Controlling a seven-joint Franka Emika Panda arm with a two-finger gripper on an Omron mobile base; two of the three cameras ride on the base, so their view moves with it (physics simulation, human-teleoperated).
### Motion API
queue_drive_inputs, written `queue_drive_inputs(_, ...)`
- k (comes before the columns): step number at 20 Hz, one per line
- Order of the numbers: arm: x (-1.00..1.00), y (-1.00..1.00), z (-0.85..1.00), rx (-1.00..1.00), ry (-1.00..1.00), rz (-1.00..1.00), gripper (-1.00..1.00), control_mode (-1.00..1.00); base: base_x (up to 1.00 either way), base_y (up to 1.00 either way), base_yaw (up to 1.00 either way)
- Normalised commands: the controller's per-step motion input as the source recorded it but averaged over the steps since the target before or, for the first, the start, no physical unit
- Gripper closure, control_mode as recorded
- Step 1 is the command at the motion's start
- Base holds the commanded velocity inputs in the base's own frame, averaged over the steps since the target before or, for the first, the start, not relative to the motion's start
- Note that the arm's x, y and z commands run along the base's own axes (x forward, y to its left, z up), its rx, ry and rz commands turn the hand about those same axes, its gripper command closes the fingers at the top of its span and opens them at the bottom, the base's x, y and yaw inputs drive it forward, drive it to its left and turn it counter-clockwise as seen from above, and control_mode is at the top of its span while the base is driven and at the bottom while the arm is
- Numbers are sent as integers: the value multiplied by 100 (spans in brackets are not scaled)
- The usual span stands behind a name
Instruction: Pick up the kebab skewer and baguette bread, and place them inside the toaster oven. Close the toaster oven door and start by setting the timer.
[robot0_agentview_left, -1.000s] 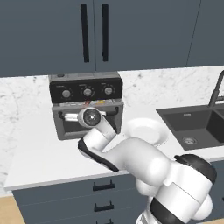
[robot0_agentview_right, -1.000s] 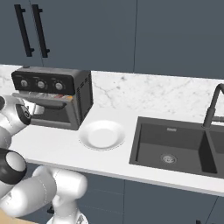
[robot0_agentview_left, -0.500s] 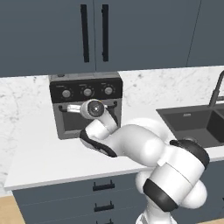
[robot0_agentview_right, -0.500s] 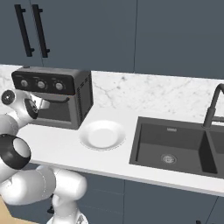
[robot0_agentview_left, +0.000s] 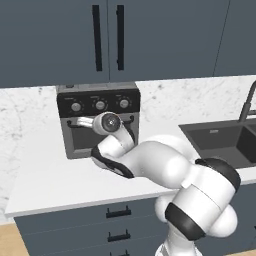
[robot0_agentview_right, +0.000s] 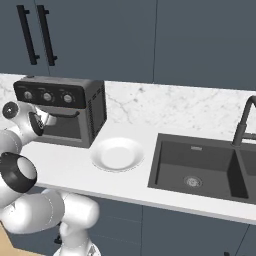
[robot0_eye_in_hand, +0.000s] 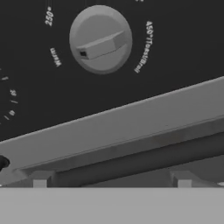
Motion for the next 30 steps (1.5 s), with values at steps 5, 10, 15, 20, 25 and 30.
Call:
queue_drive_inputs(5, -50, -5, 4, 6, -7, 0, -100, -100, 0, 0, 0)
queue_drive_inputs(10, -75, 1, 29, 4, -13, 3, -100, -100, 0, 0, 0)
queue_drive_inputs(15, -72, 20, 62, 1, -11, 9, -100, -100, 0, 0, 0)
queue_drive_inputs(20, -62, 32, 65, -1, -8, 12, -100, -100, 0, 0, 0)
queue_drive_inputs(25, -34, 13, 28, -10, -2, 2, -100, -100, 0, 0, 0)
queue_drive_inputs(30, 0, 1, 3, -17, 0, 0, -100, -100, 0, 0, 0)
